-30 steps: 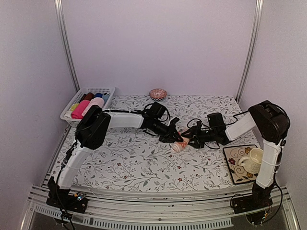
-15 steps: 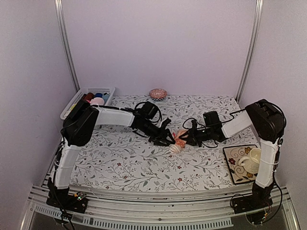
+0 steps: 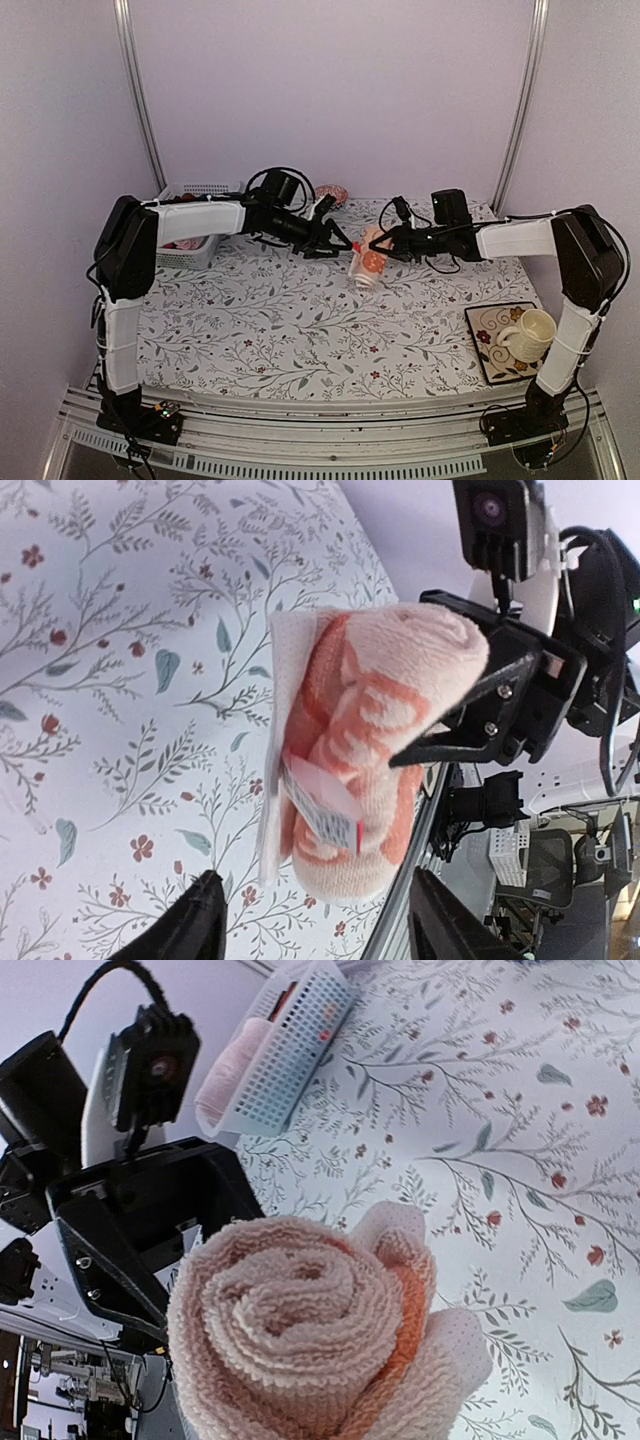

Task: Roll the towels
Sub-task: Pick up the towel from the center of the board, then pass from the right arm to the left

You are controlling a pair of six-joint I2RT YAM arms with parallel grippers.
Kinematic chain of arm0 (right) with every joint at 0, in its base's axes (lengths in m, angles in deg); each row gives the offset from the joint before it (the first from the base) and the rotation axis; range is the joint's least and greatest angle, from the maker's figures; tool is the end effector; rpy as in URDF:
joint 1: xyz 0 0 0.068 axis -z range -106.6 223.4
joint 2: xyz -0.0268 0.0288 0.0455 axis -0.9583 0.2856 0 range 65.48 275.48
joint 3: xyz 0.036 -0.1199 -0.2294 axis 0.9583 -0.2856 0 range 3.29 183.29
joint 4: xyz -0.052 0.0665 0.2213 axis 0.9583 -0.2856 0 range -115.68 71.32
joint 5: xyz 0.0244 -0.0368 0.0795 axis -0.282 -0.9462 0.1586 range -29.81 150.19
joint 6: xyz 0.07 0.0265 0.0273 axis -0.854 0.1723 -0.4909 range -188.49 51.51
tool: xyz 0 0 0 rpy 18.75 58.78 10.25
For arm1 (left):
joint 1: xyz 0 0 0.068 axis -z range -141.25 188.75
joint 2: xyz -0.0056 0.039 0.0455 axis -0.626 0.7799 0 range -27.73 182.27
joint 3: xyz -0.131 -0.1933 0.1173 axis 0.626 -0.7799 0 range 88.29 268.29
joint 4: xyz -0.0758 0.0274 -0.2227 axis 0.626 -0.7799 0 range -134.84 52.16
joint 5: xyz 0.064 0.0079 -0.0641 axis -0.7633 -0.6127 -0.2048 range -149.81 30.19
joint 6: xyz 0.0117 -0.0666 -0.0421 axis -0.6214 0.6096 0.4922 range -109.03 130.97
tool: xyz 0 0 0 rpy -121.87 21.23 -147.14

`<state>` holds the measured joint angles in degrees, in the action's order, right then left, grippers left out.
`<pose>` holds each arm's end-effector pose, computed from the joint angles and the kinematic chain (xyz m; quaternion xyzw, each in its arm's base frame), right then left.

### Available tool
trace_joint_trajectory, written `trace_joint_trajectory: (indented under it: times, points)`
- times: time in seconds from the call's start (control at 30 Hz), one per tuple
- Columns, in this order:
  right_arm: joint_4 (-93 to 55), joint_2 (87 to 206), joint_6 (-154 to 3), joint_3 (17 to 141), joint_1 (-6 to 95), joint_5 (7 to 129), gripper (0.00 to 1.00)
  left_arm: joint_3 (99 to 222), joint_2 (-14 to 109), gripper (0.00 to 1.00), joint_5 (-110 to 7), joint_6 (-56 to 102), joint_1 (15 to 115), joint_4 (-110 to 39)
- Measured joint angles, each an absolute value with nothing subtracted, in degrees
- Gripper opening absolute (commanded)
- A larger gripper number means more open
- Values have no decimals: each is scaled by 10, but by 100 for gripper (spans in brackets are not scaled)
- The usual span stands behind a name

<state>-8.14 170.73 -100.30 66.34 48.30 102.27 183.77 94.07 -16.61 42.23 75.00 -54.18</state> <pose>0.3380 0.2093 0.1889 -0.1271 0.8238 0.4925 0.2505 0.3486 -0.3137 0.2007 0.1847 0.8443 -0.4877 0.1230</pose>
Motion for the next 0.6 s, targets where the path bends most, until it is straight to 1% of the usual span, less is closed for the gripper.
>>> trace_joint_trajectory:
  times: [0.1, 0.17, 0.23, 0.27, 0.3, 0.37, 0.4, 0.47, 0.6]
  points:
    - [-86, 1692, -975, 685, 483, 1050, 5, 1879, 951, 68, -153, 418, 750, -531]
    - [-86, 1689, -963, 697, 483, 1070, 5, 1898, 956, 73, -148, 413, 750, -526]
    - [-87, 1689, -953, 706, 483, 1092, 5, 1917, 960, 74, -137, 407, 750, -519]
    - [-87, 1689, -949, 707, 483, 1101, 5, 1925, 961, 78, -132, 404, 750, -516]
    - [-87, 1689, -945, 708, 483, 1109, 5, 1928, 961, 79, -128, 401, 750, -512]
    - [-87, 1689, -941, 708, 483, 1126, 6, 1930, 961, 86, -116, 396, 750, -503]
    - [-88, 1689, -939, 709, 483, 1135, 6, 1930, 961, 88, -111, 394, 750, -500]
    - [-88, 1689, -939, 716, 483, 1149, 6, 1930, 964, 96, -98, 394, 750, -490]
    - [-77, 1689, -940, 728, 483, 1176, 6, 1929, 974, 97, -78, 390, 750, -476]
